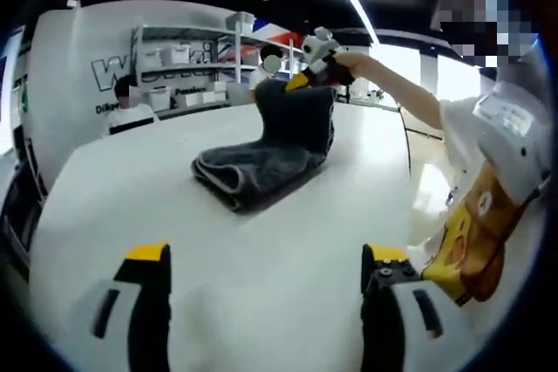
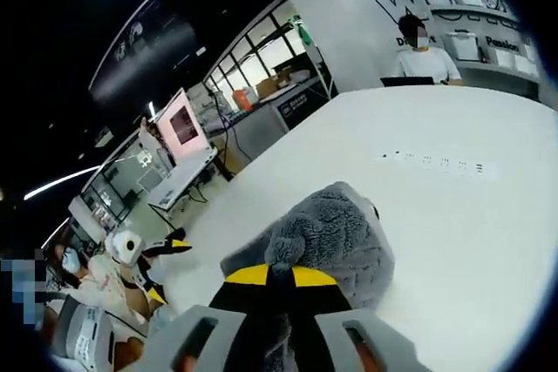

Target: Fold the towel on the table until its edges align and the towel forms a compact rectangular stack.

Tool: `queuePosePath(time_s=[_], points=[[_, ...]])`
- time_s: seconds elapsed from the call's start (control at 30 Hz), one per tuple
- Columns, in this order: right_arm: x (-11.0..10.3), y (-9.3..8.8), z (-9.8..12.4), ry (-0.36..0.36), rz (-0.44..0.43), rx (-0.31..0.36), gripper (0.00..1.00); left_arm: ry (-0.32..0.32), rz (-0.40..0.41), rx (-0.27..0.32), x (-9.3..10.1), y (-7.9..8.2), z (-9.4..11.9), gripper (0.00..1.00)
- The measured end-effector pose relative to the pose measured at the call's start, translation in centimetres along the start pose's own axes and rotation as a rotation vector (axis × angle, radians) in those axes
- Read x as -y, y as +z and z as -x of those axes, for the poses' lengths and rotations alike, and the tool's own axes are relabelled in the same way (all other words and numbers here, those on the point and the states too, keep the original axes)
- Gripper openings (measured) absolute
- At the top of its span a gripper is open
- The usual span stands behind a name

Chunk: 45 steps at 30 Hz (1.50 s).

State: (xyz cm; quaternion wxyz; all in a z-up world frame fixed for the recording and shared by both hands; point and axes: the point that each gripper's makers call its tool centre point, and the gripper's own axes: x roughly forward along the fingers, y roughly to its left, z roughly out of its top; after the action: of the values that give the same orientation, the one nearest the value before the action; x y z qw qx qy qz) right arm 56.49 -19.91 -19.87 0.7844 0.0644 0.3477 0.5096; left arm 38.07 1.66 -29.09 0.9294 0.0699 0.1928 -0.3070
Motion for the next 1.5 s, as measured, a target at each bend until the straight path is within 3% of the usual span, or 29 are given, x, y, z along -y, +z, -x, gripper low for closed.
queuePosePath(time_s=[0.43,0.67,1.5], points=[[-1.2,1.3,-2.6,0.041,0.021,-0.023,0.06,0.012,0.014,0.005,-0.5,-0.3,0.6,0.94],[-2.9,0.8,-4.4,0.073,0.039,-0.041,0.06,0.017,0.019,0.003,-0.7,-0.6,0.9,0.94],[-5.7,-0.2,-9.4,0.126,0.072,-0.116,0.06,0.041,0.038,0.007,-1.4,-1.2,1.8,0.94]])
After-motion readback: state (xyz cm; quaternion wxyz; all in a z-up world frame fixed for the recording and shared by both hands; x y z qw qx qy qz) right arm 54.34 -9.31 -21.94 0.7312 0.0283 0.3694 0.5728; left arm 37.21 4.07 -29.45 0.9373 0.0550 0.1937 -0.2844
